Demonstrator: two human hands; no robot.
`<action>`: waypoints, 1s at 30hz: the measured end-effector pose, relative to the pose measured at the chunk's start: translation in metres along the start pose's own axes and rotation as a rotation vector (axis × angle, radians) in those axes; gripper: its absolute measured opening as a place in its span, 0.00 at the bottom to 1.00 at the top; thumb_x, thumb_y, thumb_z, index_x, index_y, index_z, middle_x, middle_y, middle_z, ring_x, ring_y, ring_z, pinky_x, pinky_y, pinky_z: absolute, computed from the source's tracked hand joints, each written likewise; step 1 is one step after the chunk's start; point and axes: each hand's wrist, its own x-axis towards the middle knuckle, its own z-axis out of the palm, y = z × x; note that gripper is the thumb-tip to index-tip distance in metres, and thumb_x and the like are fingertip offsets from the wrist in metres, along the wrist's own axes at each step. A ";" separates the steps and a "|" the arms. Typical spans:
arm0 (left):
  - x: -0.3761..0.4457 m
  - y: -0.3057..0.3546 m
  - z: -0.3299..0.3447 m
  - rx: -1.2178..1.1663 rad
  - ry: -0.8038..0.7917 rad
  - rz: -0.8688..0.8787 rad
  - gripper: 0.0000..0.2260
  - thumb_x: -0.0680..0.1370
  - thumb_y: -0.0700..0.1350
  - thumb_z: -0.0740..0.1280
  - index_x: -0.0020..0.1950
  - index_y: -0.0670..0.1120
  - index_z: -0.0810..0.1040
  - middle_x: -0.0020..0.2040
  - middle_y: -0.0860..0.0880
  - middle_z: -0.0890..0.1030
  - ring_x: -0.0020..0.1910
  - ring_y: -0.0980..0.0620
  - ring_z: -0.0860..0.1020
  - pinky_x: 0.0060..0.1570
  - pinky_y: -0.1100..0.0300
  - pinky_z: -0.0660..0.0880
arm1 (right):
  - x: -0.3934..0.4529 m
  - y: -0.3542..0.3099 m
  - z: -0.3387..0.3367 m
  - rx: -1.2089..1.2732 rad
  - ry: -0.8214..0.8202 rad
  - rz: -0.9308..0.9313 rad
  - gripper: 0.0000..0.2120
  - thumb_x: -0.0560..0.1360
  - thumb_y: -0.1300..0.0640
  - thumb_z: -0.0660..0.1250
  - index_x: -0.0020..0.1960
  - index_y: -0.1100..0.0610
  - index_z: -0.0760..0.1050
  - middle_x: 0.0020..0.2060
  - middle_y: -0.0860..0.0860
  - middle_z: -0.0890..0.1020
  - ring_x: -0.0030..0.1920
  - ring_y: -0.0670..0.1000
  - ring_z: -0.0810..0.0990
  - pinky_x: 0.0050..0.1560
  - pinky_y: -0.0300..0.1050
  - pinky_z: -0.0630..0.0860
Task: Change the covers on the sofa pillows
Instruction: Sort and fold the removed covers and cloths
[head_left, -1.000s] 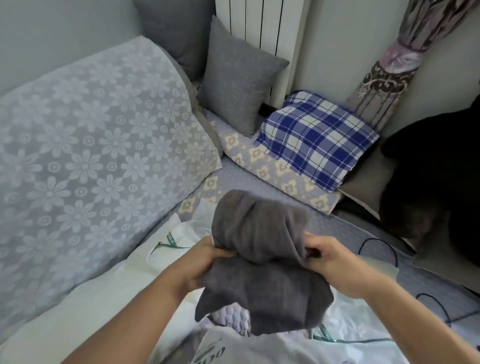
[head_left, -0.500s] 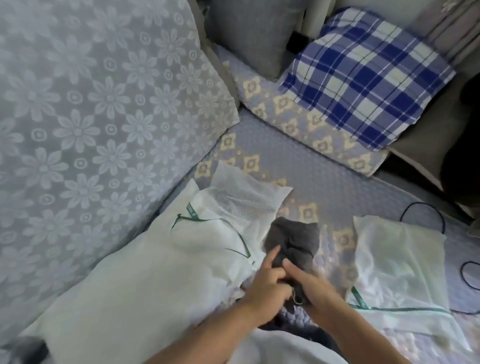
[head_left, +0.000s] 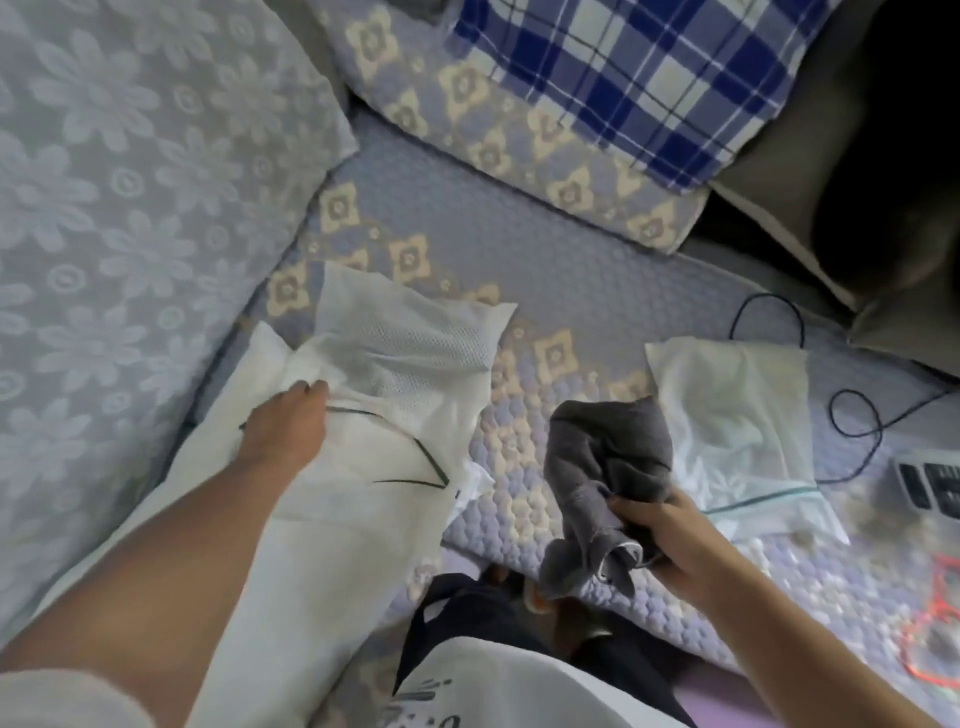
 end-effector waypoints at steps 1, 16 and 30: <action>-0.002 0.004 -0.011 -0.085 0.022 -0.016 0.07 0.82 0.42 0.56 0.56 0.44 0.72 0.51 0.40 0.79 0.50 0.36 0.80 0.46 0.46 0.76 | -0.005 -0.004 0.002 -0.007 -0.019 -0.002 0.14 0.74 0.73 0.67 0.59 0.69 0.76 0.50 0.70 0.82 0.46 0.65 0.84 0.47 0.60 0.82; -0.137 0.133 -0.192 -0.702 0.268 0.252 0.18 0.82 0.53 0.64 0.35 0.46 0.75 0.28 0.51 0.75 0.30 0.56 0.73 0.37 0.51 0.72 | -0.116 -0.062 0.091 -0.836 -0.198 -0.699 0.18 0.73 0.56 0.66 0.58 0.38 0.74 0.41 0.41 0.81 0.43 0.47 0.79 0.42 0.43 0.72; -0.212 0.195 -0.226 -0.771 0.256 0.358 0.13 0.81 0.52 0.67 0.45 0.48 0.86 0.33 0.52 0.83 0.34 0.56 0.79 0.41 0.54 0.75 | -0.129 -0.082 0.052 -1.003 0.119 -0.772 0.20 0.74 0.56 0.60 0.65 0.46 0.70 0.50 0.53 0.82 0.50 0.60 0.81 0.43 0.47 0.73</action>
